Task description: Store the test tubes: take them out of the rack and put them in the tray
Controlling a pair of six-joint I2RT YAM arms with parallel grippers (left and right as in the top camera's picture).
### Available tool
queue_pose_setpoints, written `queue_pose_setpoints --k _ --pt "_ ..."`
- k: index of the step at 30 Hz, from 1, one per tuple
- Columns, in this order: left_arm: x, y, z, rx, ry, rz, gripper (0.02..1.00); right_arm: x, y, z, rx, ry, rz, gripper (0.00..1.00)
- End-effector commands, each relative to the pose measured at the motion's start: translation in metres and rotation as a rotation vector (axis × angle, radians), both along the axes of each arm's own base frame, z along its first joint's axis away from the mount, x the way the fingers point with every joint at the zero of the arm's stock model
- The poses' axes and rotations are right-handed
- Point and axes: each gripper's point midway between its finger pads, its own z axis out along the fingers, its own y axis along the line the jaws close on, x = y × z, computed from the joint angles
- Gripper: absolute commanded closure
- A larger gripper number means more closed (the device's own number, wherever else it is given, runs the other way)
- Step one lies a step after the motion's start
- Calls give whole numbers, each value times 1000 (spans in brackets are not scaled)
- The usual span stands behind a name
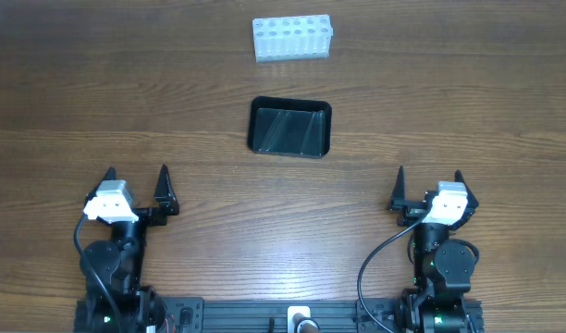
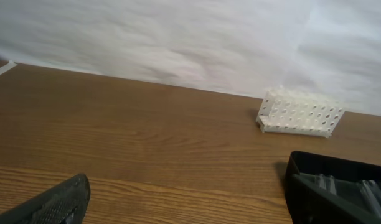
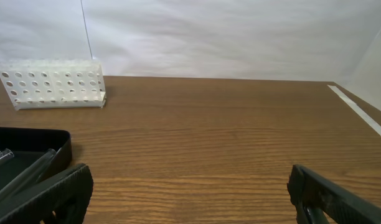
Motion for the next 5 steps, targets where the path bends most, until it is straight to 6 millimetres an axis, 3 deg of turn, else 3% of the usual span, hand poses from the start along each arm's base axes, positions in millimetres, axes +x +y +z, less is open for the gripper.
queue_pose_setpoints --k 1,5 --pt "0 3 -2 15 1 12 20 0 1 -2 -3 3 10 7" --pt "0 3 -2 15 1 12 23 0 1 -2 -3 3 10 7"
